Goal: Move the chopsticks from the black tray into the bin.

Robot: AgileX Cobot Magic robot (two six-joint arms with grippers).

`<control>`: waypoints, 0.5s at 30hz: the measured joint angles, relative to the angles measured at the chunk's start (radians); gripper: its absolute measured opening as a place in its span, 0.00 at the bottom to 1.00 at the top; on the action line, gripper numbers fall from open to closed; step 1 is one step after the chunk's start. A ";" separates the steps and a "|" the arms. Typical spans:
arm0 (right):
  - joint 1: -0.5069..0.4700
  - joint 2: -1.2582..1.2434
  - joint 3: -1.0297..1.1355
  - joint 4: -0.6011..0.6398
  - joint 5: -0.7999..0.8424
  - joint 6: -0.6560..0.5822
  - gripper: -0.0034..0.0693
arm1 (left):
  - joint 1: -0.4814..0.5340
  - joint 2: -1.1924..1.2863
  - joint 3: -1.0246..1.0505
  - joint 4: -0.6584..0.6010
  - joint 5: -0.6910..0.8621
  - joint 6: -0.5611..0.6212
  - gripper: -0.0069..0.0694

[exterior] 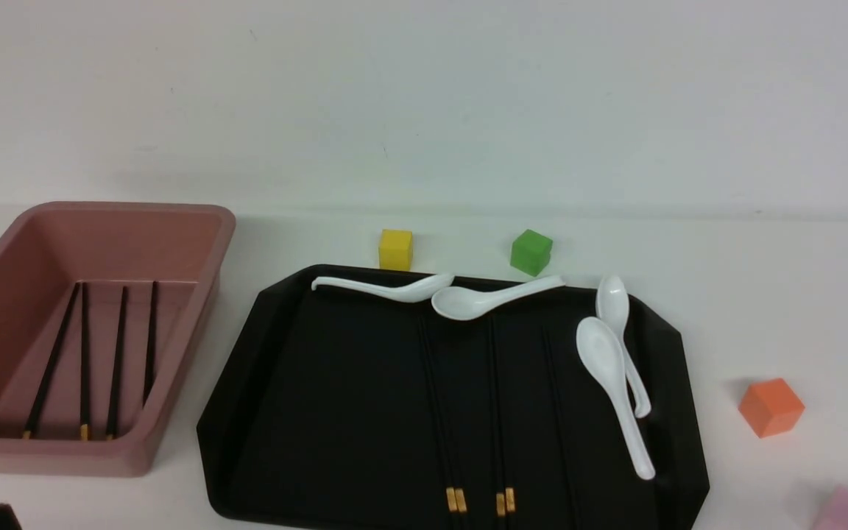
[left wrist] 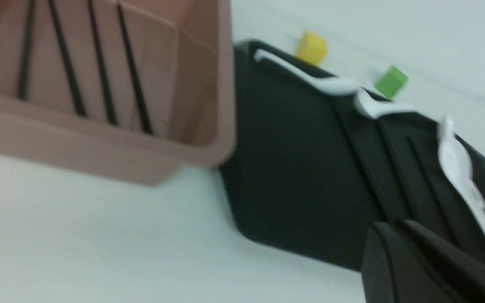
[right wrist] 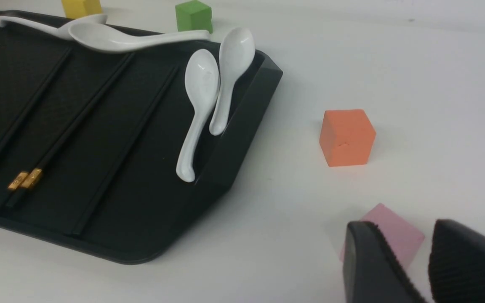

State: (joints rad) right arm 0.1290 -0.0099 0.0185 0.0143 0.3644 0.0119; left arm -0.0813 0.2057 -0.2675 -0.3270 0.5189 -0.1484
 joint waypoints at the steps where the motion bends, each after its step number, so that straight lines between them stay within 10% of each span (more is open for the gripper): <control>1: 0.000 0.000 0.000 0.000 0.000 0.000 0.38 | 0.000 0.000 0.012 0.015 -0.021 0.000 0.07; 15: 0.000 0.000 0.000 0.000 0.000 0.000 0.38 | 0.000 -0.210 0.292 0.188 -0.195 -0.005 0.07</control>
State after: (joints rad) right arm 0.1290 -0.0099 0.0185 0.0143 0.3644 0.0119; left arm -0.0813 -0.0042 0.0249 -0.1390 0.3242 -0.1539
